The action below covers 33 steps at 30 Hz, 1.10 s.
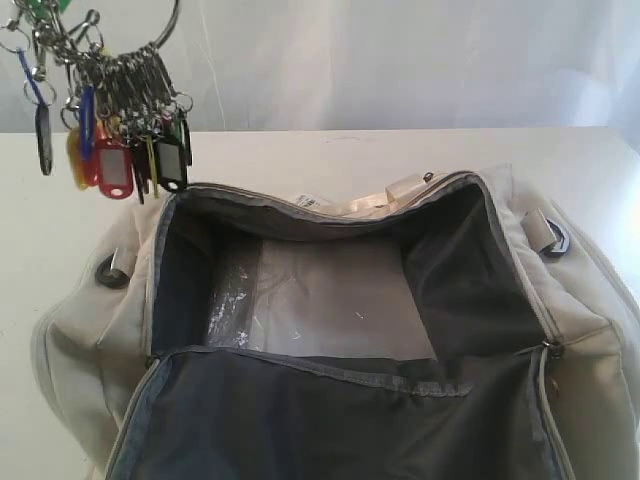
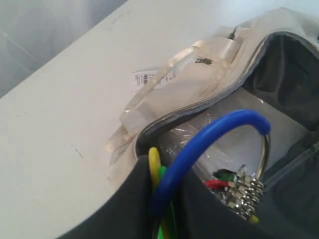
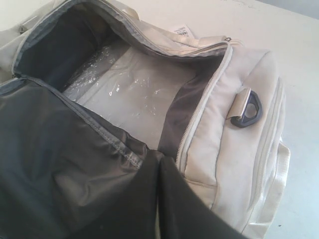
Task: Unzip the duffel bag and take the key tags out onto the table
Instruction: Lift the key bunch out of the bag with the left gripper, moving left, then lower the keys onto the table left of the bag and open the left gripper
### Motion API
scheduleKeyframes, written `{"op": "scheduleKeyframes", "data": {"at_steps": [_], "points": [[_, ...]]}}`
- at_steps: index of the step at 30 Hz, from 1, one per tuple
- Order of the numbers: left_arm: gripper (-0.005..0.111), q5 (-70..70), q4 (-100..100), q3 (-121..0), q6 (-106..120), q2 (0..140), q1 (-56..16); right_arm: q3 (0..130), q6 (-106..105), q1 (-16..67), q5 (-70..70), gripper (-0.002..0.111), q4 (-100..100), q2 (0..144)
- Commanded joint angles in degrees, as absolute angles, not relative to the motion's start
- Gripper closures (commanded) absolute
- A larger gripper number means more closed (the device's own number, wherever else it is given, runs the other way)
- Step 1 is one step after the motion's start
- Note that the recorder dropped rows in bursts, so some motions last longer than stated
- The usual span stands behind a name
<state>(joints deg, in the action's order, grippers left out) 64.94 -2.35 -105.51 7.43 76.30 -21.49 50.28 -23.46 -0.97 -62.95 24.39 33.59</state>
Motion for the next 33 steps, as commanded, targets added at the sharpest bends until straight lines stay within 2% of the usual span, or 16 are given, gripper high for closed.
{"op": "scheduleKeyframes", "data": {"at_steps": [1,9,15,20,25,33], "points": [[0.107,69.96,-0.8,-105.62,7.23,74.63,-19.6,50.56,-23.3,-1.14,-62.74,0.108,24.48,33.22],[0.107,69.96,16.02,-101.31,0.0,72.42,-18.27,50.56,-23.3,-1.14,-62.74,0.108,24.48,33.22],[0.107,69.96,22.68,-91.57,-1.54,70.79,-16.63,50.56,-23.3,-1.14,-62.74,0.108,24.48,33.22],[0.107,69.58,21.9,-80.55,-1.68,70.79,-11.1,50.56,-23.3,-1.14,-62.74,0.108,24.48,33.22],[0.107,60.2,18.94,-70.21,-1.68,70.79,-7.27,50.56,-23.3,-1.14,-62.74,0.108,24.48,33.22],[0.107,48.75,16.49,-58.66,-4.32,75.32,-5.13,50.56,-23.3,-1.14,-62.74,0.108,24.48,33.22]]}}
